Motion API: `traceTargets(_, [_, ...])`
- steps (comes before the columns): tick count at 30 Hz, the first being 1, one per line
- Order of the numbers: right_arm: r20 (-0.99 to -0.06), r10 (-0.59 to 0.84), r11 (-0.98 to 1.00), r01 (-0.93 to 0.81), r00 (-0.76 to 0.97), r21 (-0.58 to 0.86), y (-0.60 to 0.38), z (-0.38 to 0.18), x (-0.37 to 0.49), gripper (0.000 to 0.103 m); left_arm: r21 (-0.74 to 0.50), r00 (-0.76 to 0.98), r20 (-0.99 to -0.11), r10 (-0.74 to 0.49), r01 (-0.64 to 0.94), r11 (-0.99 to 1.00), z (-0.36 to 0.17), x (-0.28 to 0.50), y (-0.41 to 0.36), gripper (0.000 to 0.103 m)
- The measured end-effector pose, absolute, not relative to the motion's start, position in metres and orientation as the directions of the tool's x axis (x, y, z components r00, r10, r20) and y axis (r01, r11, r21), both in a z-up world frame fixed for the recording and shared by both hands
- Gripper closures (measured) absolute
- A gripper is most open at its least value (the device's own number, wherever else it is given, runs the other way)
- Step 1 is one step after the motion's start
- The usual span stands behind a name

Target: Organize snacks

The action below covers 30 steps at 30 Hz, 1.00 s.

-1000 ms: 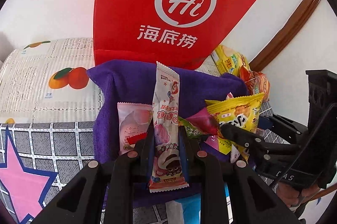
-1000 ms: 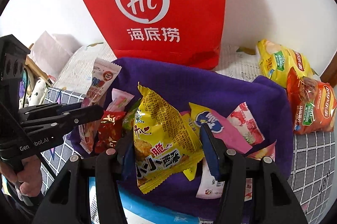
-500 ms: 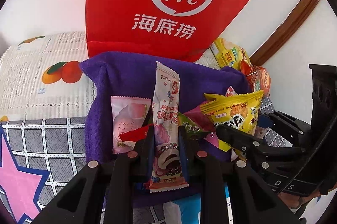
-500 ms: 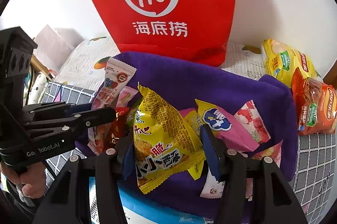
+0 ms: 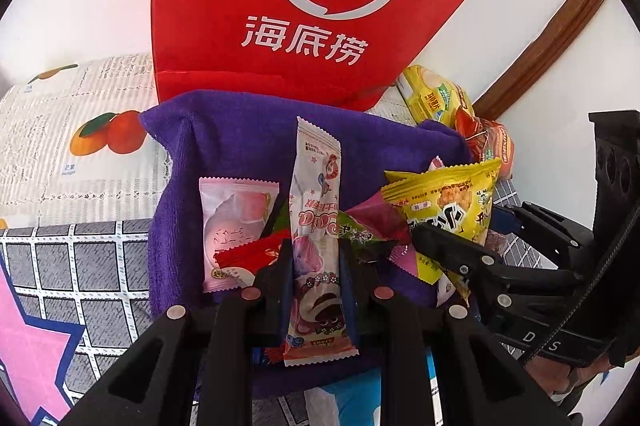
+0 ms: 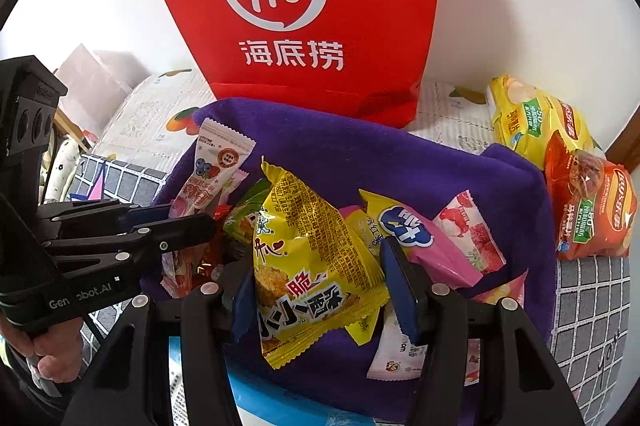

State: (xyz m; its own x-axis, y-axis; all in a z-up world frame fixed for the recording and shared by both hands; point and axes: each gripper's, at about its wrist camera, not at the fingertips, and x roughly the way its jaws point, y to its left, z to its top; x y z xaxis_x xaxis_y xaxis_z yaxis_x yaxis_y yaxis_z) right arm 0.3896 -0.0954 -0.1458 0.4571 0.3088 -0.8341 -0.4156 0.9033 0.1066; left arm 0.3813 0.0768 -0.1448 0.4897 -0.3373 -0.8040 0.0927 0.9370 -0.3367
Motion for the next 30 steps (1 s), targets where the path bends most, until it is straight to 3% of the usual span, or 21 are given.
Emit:
traceTargets(10, [-0.827, 0.310, 0.906, -0.409, 0.470, 0.107, -0.096, -0.145, 0.390, 0.038, -0.335, 0.496, -0.802, -0.334, 0.090, 0.938, -0.144, 0.382, 0.074, 0.082])
traceTargets(16, [-0.819, 0.306, 0.910, -0.402, 0.485, 0.103, -0.098, -0.140, 0.389, 0.038, -0.335, 0.524, -0.785, -0.331, 0.091, 0.938, -0.135, 0.379, 0.076, 0.052])
traceTargets(20, [-0.791, 0.317, 0.915, -0.389, 0.523, 0.109, -0.105, -0.129, 0.387, 0.034, -0.339, 0.542, -0.771, -0.334, 0.096, 0.936, -0.127, 0.376, 0.078, 0.043])
traceTargets(30, [-0.725, 0.327, 0.934, -0.325, 0.606, 0.149, -0.119, -0.102, 0.381, 0.034, -0.306, 0.581, -0.754, -0.308, 0.105, 0.946, -0.108, 0.367, 0.083, 0.035])
